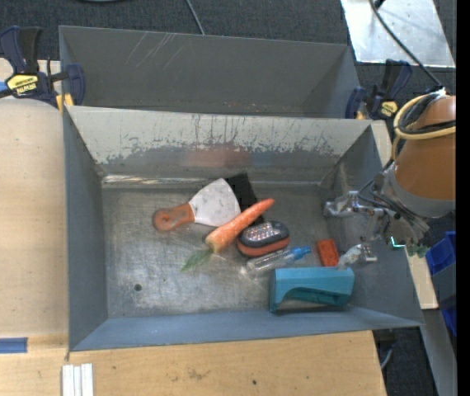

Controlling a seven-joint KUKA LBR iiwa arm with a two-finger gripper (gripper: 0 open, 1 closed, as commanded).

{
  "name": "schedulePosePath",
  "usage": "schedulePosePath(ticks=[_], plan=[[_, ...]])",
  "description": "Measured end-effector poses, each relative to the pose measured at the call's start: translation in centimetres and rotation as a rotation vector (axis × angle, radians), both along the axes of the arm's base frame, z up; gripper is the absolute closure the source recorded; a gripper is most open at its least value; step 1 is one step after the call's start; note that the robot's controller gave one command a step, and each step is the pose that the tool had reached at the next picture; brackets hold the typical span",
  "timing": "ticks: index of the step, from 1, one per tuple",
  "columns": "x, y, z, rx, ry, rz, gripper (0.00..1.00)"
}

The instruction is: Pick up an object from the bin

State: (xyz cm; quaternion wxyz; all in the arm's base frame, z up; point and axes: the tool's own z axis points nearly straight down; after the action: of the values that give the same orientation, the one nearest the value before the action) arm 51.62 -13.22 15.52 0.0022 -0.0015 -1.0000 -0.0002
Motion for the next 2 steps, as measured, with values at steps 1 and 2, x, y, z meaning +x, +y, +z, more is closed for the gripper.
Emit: schedulePosePath(ticks=[1, 2], plan=[[0.2, 0.0, 0.4, -0.001, -0.008, 0.002, 0.0], [1.5, 1.1, -1.5, -0.004, -0.012, 0.056, 0.0]])
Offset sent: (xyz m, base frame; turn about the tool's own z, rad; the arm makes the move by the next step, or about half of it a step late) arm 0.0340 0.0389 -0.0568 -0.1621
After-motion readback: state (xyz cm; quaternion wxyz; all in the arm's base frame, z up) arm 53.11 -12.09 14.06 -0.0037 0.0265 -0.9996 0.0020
